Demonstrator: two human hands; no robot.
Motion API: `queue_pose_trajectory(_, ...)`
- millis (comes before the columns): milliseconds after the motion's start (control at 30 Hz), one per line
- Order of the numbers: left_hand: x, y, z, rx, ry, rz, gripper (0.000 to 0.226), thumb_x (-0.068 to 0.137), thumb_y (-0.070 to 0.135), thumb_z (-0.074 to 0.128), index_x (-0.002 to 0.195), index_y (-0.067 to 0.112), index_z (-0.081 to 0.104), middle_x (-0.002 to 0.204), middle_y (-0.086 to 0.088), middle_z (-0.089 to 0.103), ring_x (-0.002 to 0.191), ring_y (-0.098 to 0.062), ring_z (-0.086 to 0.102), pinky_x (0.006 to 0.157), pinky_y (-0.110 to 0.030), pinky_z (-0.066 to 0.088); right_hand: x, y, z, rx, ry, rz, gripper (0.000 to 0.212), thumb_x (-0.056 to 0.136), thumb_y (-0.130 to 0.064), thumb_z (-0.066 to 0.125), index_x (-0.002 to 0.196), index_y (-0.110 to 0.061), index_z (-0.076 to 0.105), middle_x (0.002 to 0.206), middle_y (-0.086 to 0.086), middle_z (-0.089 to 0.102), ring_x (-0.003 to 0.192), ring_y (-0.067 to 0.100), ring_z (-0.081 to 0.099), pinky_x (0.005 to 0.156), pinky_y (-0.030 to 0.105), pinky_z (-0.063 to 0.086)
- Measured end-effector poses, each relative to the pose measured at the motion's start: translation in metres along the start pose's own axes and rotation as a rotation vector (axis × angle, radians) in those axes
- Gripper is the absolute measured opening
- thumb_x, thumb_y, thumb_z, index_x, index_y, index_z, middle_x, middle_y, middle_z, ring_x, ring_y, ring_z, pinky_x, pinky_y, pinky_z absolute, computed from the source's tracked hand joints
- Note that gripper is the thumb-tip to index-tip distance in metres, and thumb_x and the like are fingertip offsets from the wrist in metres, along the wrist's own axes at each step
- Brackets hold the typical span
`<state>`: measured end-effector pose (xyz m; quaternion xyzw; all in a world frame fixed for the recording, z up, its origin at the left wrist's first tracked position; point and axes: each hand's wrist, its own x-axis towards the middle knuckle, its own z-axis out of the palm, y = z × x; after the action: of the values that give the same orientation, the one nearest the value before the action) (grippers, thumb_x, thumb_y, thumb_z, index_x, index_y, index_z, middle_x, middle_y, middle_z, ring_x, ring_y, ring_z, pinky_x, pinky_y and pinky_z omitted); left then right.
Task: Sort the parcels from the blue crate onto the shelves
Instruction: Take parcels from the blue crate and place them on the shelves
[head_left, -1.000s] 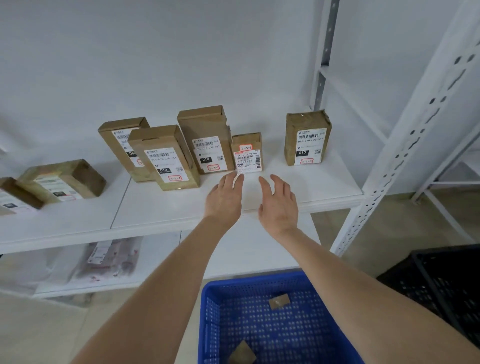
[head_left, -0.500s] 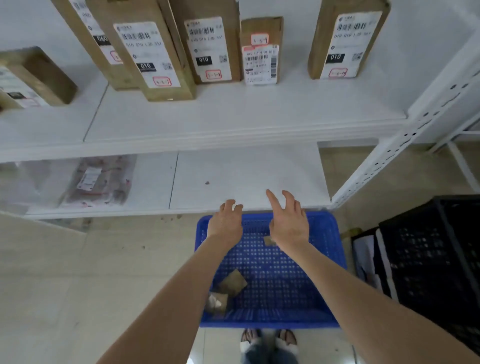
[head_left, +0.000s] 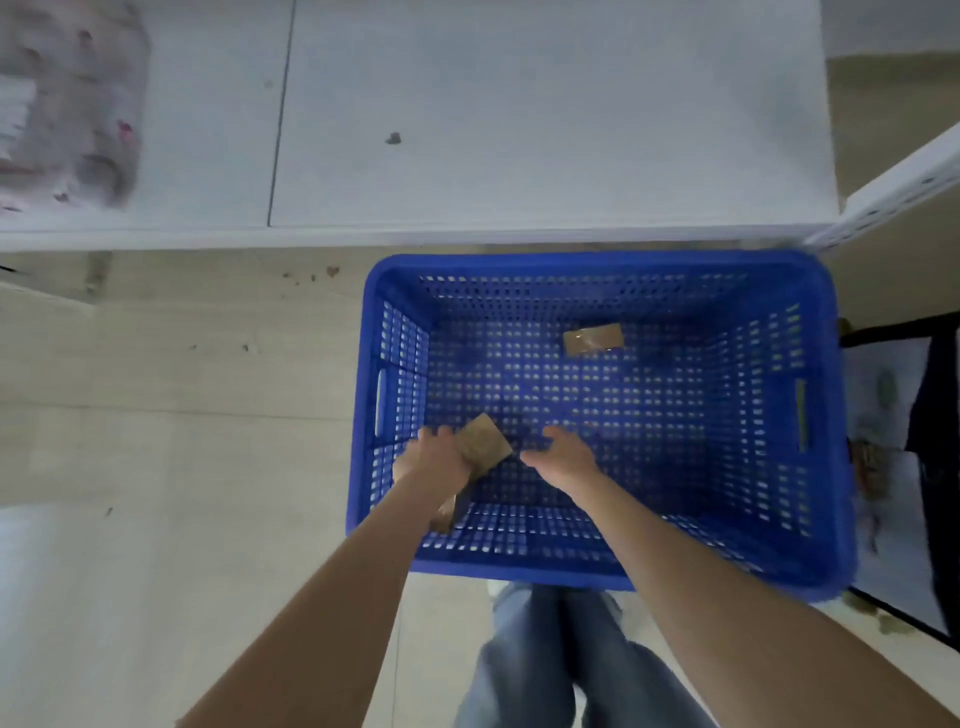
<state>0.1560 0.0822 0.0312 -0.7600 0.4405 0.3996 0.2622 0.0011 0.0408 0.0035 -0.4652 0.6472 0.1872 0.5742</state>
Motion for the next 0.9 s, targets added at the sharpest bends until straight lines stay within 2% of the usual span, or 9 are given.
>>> queue_pose_trajectory(67,0.023,-0.012,0.024,-0.006,-0.021,-0.1,0.049,0.097,0.035,0.042,0.137,0.009,0.034,0.139,-0.017,0.036,0.126,-0.035,0.041,0.096,-0.045,0.042,0.027,0.006,0.029,0.114,-0.132,0.05,0.06,0.098,-0.03,0.051,0.149,-0.009,0.026,0.129,0.012,0.05,0.118,0.029,0.053,0.099,0.039,0.046)
queue_pose_trajectory(133,0.041,-0.021,0.043,-0.047,-0.04,-0.187,0.049,0.099,0.039,0.037,0.137,0.009,0.035,0.139,-0.018,0.039,0.126,-0.034,0.043,0.095,-0.044,0.043,0.047,0.009,0.059,0.25,-0.22,0.109,0.055,0.098,-0.032,0.051,0.145,-0.009,0.034,0.119,0.009,0.05,0.113,0.026,0.053,0.098,0.038,0.048)
queue_pose_trajectory(300,0.069,-0.024,0.062,-0.297,-0.013,-0.291,0.046,0.097,0.038,0.041,0.128,0.004,0.046,0.125,-0.016,0.055,0.111,-0.033,0.056,0.086,-0.039,0.049,0.066,0.002,0.108,0.505,-0.397,0.236,0.051,0.094,-0.052,0.049,0.128,-0.014,0.049,0.124,0.008,0.055,0.105,0.026,0.057,0.097,0.041,0.048)
queue_pose_trajectory(400,0.068,-0.01,0.054,-0.511,-0.009,-0.244,0.04,0.098,0.027,0.042,0.127,0.0,0.049,0.125,-0.017,0.057,0.114,-0.034,0.055,0.09,-0.036,0.045,0.06,-0.013,0.106,0.72,-0.436,0.249,0.045,0.094,-0.045,0.054,0.123,-0.01,0.051,0.121,0.006,0.056,0.108,0.031,0.056,0.101,0.046,0.045)
queue_pose_trajectory(500,0.062,-0.008,0.042,-0.487,-0.011,-0.226,0.036,0.098,0.018,0.037,0.125,0.0,0.052,0.128,-0.018,0.055,0.116,-0.033,0.054,0.083,-0.034,0.043,0.049,-0.026,0.082,0.662,-0.364,0.219,0.046,0.095,-0.035,0.057,0.131,-0.01,0.045,0.131,0.007,0.051,0.124,0.031,0.047,0.104,0.045,0.041)
queue_pose_trajectory(633,0.064,-0.035,0.039,-0.383,0.012,-0.294,0.04,0.098,0.017,0.04,0.135,0.001,0.039,0.139,-0.022,0.038,0.127,-0.035,0.042,0.101,-0.039,0.038,0.054,-0.019,0.072,0.576,-0.319,0.248,0.061,0.098,-0.04,0.049,0.147,-0.011,0.027,0.148,0.011,0.036,0.13,0.032,0.041,0.106,0.047,0.039)
queue_pose_trajectory(700,0.073,-0.046,0.049,-0.354,-0.038,-0.331,0.042,0.099,0.018,0.041,0.137,-0.001,0.036,0.14,-0.021,0.04,0.127,-0.034,0.042,0.101,-0.038,0.04,0.059,-0.014,0.087,0.542,-0.352,0.274,0.064,0.097,-0.046,0.047,0.147,-0.012,0.027,0.148,0.012,0.036,0.129,0.035,0.042,0.104,0.049,0.04)
queue_pose_trajectory(800,0.077,-0.041,0.06,-0.321,-0.054,-0.275,0.039,0.1,0.019,0.039,0.132,-0.002,0.047,0.134,-0.019,0.049,0.123,-0.033,0.048,0.098,-0.037,0.041,0.068,-0.008,0.113,0.634,-0.391,0.305,0.054,0.096,-0.048,0.048,0.136,-0.012,0.042,0.122,0.011,0.056,0.117,0.035,0.054,0.103,0.051,0.042)
queue_pose_trajectory(900,0.08,-0.034,0.059,-0.43,-0.01,-0.334,0.042,0.099,0.025,0.041,0.133,0.0,0.044,0.136,-0.021,0.046,0.123,-0.035,0.047,0.098,-0.039,0.041,0.068,-0.01,0.114,0.78,-0.368,0.308,0.043,0.095,-0.046,0.052,0.121,-0.011,0.049,0.096,0.01,0.059,0.102,0.031,0.059,0.098,0.05,0.046)
